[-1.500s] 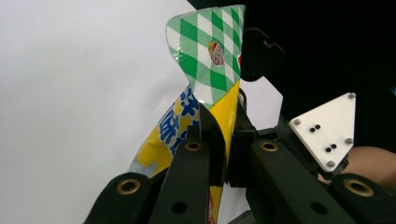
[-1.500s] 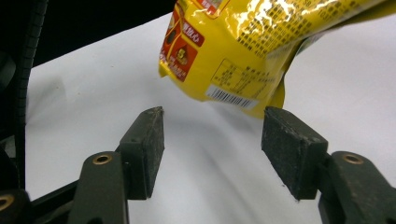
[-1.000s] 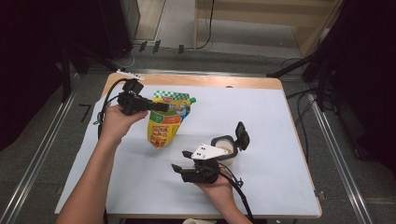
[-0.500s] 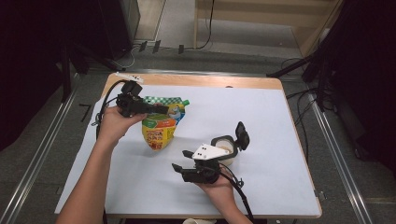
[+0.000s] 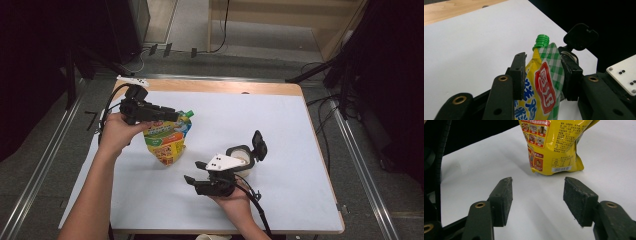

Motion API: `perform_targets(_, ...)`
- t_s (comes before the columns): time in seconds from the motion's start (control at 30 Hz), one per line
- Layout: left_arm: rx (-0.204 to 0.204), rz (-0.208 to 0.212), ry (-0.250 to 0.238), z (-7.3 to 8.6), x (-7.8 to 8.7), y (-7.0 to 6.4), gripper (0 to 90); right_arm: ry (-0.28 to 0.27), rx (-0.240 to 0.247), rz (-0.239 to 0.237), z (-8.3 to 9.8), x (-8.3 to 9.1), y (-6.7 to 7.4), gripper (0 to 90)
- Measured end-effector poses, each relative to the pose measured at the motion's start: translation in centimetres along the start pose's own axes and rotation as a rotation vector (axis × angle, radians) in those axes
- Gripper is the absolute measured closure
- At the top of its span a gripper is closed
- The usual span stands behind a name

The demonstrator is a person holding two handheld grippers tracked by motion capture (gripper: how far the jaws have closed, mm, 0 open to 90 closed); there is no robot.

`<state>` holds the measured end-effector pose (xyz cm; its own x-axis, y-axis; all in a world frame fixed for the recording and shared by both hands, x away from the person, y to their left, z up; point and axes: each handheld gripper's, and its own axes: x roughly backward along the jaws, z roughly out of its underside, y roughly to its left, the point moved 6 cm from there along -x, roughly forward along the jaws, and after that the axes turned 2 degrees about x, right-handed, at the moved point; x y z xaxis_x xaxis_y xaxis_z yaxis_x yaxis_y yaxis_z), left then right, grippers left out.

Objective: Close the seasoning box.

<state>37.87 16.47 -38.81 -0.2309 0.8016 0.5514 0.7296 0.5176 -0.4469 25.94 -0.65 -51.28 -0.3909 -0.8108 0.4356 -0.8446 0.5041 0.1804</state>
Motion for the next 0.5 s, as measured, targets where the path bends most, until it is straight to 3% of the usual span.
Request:
perform_targets(0.2, 0.006, -0.015, 0.005, -0.16, 0.42, -0.38, 59.7, 0.003, -0.001, -0.002, -0.02, 0.05, -0.05, 41.8)
perform_targets(0.33, 0.02, -0.024, 0.016, -0.14, 0.47, -0.52, 53.5, 0.007, 0.003, -0.003, -0.02, 0.04, 0.05, 41.9)
perform_targets(0.5, 0.021, -0.041, 0.017, -0.16, 0.61, -0.48, 53.3, 0.012, 0.008, -0.005, 0.03, -0.03, 0.13, 41.9)
